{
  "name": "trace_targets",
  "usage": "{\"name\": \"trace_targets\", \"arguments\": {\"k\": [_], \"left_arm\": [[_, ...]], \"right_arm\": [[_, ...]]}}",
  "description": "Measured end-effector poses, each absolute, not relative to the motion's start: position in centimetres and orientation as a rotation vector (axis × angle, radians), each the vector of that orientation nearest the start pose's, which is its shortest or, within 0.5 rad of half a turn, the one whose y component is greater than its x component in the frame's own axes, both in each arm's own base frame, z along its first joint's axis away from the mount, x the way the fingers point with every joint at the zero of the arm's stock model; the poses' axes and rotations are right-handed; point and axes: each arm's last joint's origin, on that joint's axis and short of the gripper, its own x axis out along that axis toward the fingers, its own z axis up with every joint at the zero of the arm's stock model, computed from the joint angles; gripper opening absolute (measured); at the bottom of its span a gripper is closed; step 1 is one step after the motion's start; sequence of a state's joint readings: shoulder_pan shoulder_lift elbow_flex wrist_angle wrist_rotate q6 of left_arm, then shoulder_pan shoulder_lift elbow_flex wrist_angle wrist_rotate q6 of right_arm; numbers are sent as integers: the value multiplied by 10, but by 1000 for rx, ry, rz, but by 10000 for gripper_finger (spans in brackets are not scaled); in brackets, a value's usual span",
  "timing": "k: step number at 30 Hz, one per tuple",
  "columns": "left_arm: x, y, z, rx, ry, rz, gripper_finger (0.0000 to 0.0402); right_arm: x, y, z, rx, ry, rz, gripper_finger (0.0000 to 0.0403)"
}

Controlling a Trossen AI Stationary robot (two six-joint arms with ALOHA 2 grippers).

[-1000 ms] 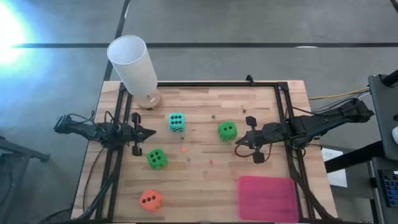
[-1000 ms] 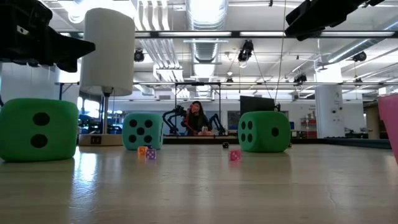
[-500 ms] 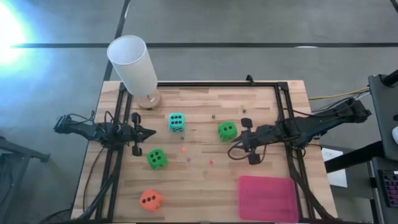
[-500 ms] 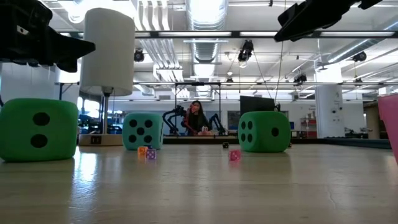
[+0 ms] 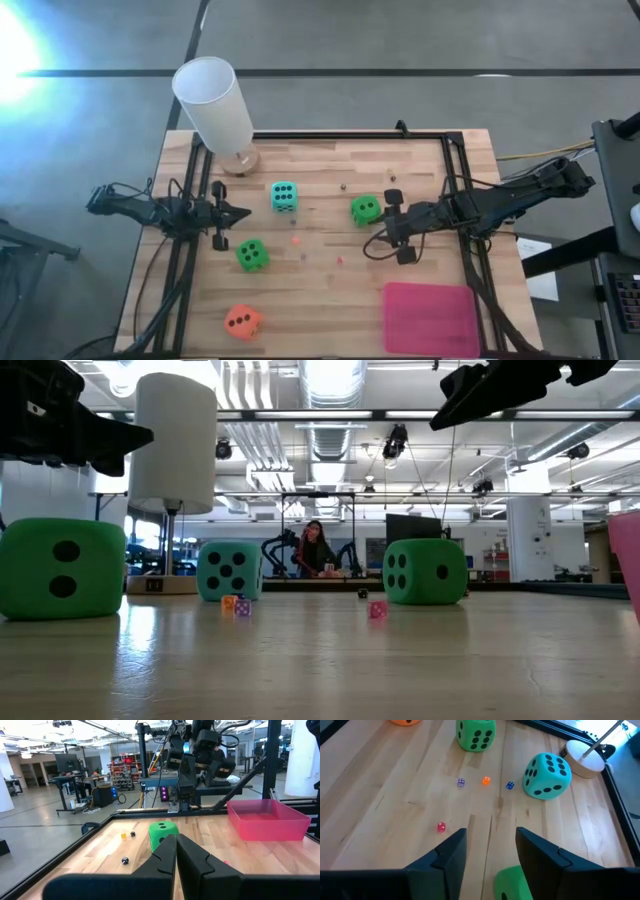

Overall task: Pick & Place Dice
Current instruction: Put the right large green die into the bin

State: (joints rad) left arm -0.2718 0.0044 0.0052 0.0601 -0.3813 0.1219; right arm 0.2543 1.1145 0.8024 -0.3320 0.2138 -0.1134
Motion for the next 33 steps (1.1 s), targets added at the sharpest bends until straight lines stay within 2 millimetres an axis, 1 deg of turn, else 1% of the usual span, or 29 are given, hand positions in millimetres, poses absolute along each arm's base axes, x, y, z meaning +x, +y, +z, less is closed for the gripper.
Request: {"name": "trace_targets", "arguments": {"k": [6,10,18,21,24,28,33], "left_arm": [[95,-15,171,103,-51,113,19],[95,-15,171,103,-51,112,19],[95,-15,171,103,-51,113,19],[95,-15,171,104,-51,113,19],[95,-15,171,104,-51,113,19],[95,-15,171,105,-51,113,19],[95,-15,171,106,-51,113,19]], "right_arm": [[227,53,272,-253,601,74,180],[228,53,276,-254,589,74,179],[228,53,277,-266,587,73,181],[228,52,277,-279,588,39,184],[229,48,277,-274,590,13,184],[231,40,276,-215,596,-38,183],[240,29,267,-191,642,-78,185]]}}
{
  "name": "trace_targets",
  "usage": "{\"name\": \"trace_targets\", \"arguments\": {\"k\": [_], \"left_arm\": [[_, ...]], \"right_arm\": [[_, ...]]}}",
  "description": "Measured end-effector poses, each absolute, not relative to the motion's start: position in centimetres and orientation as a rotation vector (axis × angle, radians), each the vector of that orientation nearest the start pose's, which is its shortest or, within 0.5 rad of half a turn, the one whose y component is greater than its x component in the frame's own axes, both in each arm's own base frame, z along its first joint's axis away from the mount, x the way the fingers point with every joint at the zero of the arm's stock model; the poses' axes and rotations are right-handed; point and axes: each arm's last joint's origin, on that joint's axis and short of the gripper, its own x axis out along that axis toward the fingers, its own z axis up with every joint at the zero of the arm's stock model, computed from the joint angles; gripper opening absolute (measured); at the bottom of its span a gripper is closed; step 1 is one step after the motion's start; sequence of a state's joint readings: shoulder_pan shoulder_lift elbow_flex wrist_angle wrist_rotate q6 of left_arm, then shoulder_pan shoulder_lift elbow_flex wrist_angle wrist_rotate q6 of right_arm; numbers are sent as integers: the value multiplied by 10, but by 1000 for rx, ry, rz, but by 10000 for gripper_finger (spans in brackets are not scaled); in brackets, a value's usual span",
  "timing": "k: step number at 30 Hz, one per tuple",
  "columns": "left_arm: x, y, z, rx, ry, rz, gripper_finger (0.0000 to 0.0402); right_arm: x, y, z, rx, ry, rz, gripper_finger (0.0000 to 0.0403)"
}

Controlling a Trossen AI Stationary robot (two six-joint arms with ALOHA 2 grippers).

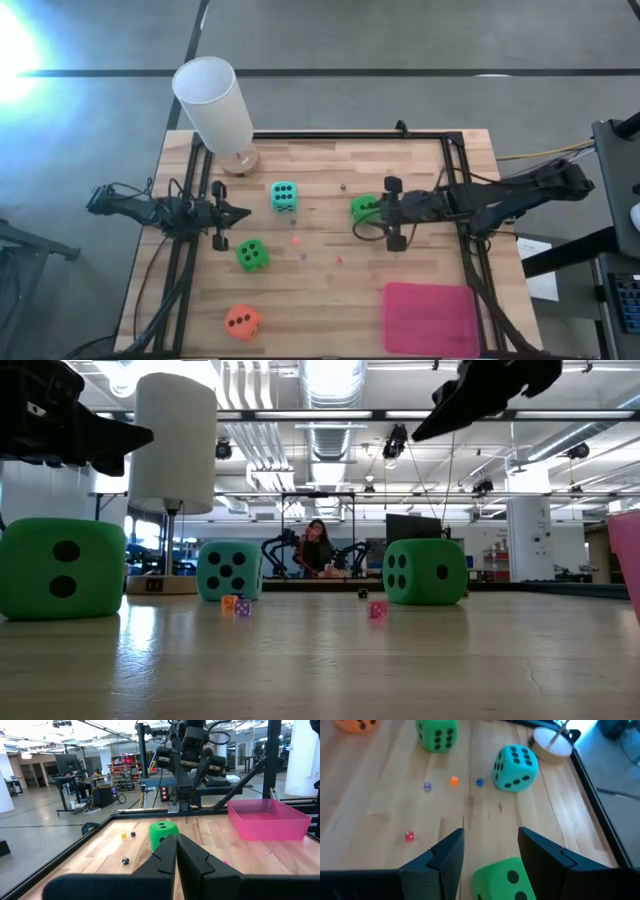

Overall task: Pick & Place Dice
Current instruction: Put the right large green die into the bin

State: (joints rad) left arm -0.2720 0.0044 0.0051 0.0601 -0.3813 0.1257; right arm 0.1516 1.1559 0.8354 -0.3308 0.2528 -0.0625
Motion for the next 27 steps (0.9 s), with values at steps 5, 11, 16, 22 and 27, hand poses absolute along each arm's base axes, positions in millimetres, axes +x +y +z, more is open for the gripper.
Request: {"name": "trace_targets", "arguments": {"k": [5,11,16,22,27], "left_arm": [[95,-15,171,106,-51,113,19],[95,-15,171,106,-51,113,19],[95,-15,171,105,-51,113,19],[95,-15,171,105,-51,113,19],[95,-15,171,105,-51,113,19]], "right_arm": [[253,25,252,-229,732,-61,183],[264,21,248,-265,863,-57,183],[269,13,246,-263,940,-52,185],[270,0,245,-250,941,-35,226],[268,-10,240,-237,963,-35,290]]}}
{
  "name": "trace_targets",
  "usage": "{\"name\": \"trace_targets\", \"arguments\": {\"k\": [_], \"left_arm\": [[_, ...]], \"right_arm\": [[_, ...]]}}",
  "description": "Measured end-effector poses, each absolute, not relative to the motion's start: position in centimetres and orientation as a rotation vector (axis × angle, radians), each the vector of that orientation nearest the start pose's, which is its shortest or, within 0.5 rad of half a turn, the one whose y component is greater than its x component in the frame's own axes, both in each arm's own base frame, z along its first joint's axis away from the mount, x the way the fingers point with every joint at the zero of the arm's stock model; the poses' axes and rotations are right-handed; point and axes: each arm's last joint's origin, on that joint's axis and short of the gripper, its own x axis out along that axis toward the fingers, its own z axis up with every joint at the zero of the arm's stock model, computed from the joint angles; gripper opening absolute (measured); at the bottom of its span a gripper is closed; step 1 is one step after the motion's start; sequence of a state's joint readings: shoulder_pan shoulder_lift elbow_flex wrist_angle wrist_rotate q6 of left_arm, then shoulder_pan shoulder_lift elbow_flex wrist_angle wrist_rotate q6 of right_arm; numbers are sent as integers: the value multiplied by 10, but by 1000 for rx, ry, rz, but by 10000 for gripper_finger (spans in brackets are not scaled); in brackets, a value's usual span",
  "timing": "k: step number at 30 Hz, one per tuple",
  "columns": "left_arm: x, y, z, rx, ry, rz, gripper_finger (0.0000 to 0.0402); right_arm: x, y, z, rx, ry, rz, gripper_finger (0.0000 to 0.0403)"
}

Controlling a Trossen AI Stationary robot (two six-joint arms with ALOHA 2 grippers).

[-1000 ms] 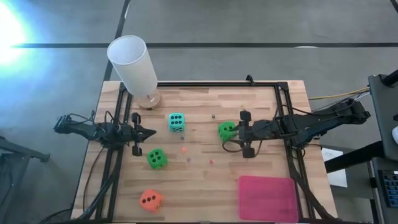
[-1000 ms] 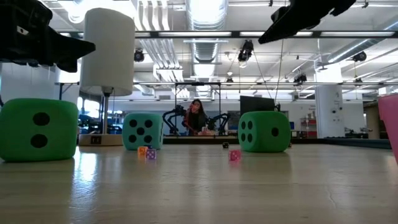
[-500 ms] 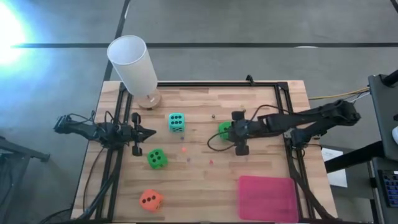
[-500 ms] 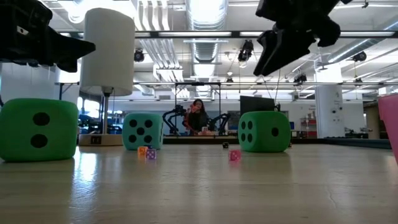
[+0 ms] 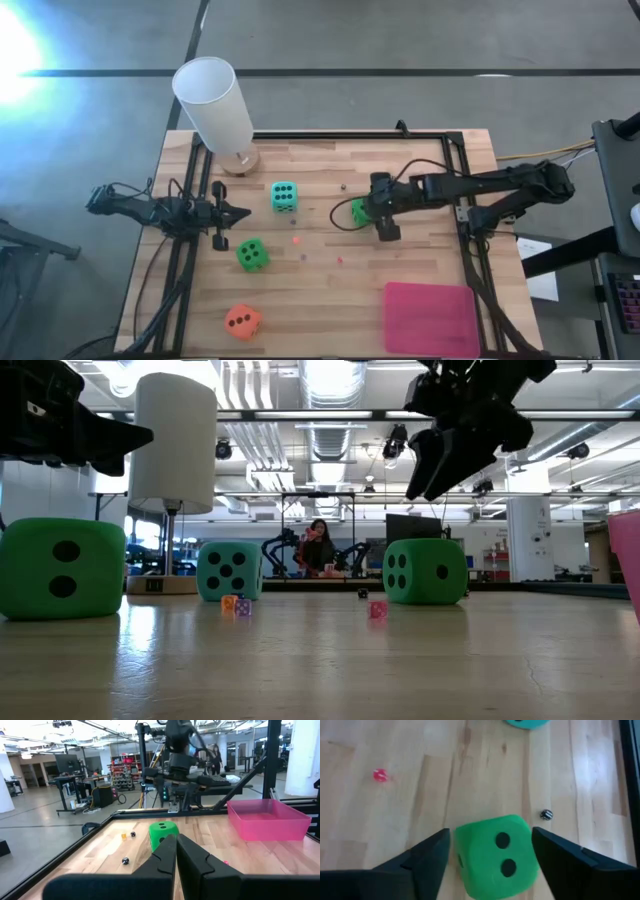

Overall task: Pick & Place Dice
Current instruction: Put the right large green die into the bin

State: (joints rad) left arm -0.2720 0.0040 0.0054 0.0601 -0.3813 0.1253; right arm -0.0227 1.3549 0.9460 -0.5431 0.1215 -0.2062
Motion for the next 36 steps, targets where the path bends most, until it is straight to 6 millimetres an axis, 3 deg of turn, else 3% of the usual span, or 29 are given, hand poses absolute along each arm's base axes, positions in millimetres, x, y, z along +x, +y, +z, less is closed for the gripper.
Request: {"name": "trace_targets", "arguments": {"k": [10,36], "left_arm": [[95,-15,171,106,-51,113,19],[95,-15,171,105,-51,113,19]], "right_arm": [[271,-27,229,-204,1014,6,394],[279,-56,199,-156,1120,67,400]]}}
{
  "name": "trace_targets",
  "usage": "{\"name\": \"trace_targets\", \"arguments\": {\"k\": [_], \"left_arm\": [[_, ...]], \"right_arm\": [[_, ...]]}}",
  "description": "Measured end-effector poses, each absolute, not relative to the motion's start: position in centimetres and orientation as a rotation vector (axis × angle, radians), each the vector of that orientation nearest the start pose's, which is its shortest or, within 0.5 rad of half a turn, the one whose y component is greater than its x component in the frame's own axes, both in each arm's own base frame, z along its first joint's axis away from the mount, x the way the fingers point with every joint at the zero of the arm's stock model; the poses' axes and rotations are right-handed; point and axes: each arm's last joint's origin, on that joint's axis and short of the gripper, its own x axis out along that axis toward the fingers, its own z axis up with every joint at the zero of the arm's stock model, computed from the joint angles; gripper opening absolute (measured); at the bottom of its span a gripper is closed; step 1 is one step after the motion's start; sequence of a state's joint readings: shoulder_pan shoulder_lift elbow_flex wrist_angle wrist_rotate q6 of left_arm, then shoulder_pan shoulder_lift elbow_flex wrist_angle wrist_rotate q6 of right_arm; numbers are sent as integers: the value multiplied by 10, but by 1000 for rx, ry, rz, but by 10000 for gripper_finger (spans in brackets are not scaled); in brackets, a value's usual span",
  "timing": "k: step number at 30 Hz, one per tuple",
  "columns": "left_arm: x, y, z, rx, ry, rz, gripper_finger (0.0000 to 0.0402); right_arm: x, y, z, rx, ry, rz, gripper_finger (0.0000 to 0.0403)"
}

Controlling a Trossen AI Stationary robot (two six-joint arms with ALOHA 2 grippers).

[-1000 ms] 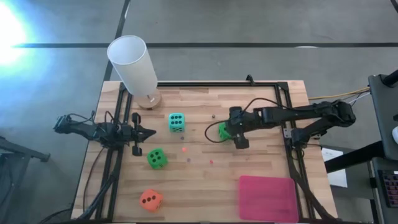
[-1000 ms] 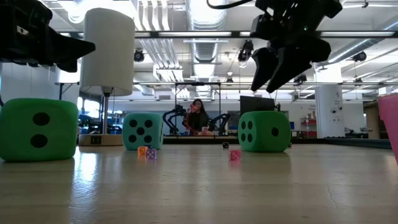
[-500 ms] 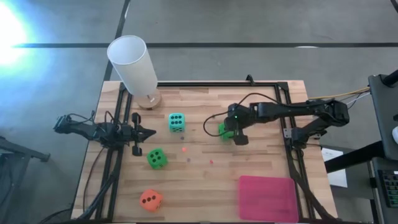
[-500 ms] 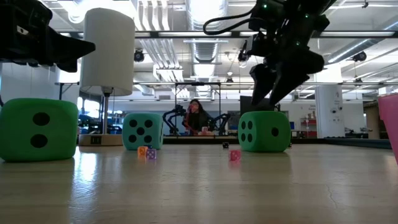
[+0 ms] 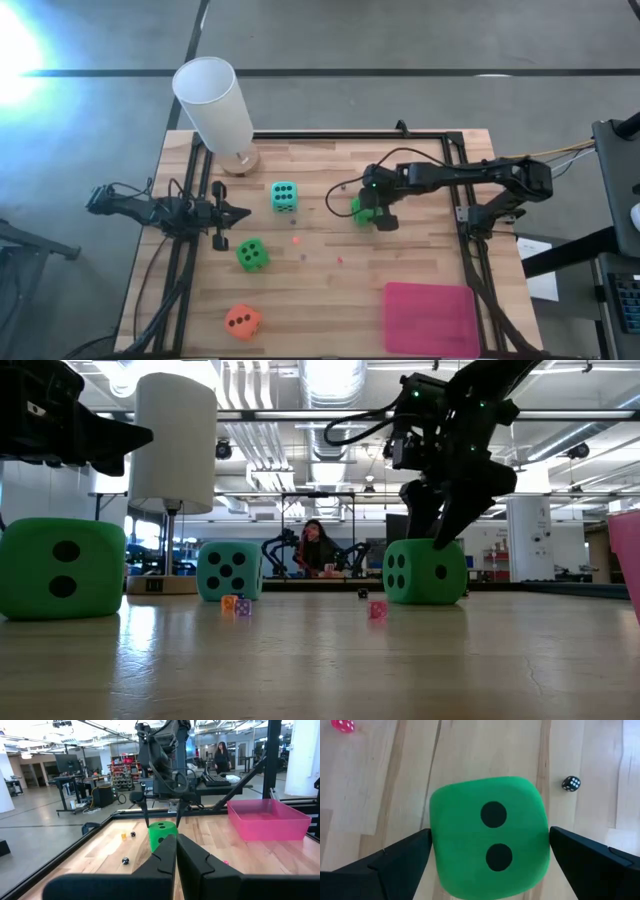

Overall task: Pick & Place Dice
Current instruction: Put the right large green die into the bin

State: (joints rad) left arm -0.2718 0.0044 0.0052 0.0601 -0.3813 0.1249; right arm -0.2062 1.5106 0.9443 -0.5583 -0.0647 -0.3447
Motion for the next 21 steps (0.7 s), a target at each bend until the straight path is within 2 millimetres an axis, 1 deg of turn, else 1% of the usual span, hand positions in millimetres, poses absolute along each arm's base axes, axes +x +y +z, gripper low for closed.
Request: {"name": "trace_targets", "arguments": {"k": [15,18,21], "left_arm": [[95,-15,171,105,-51,113,19],[95,-15,171,105,-51,113,19],[95,-15,171,105,-51,113,19]], "right_arm": [[280,-56,197,-160,1124,76,400],[281,-56,193,-152,1131,84,400],[283,-57,183,-141,1162,91,400]]}}
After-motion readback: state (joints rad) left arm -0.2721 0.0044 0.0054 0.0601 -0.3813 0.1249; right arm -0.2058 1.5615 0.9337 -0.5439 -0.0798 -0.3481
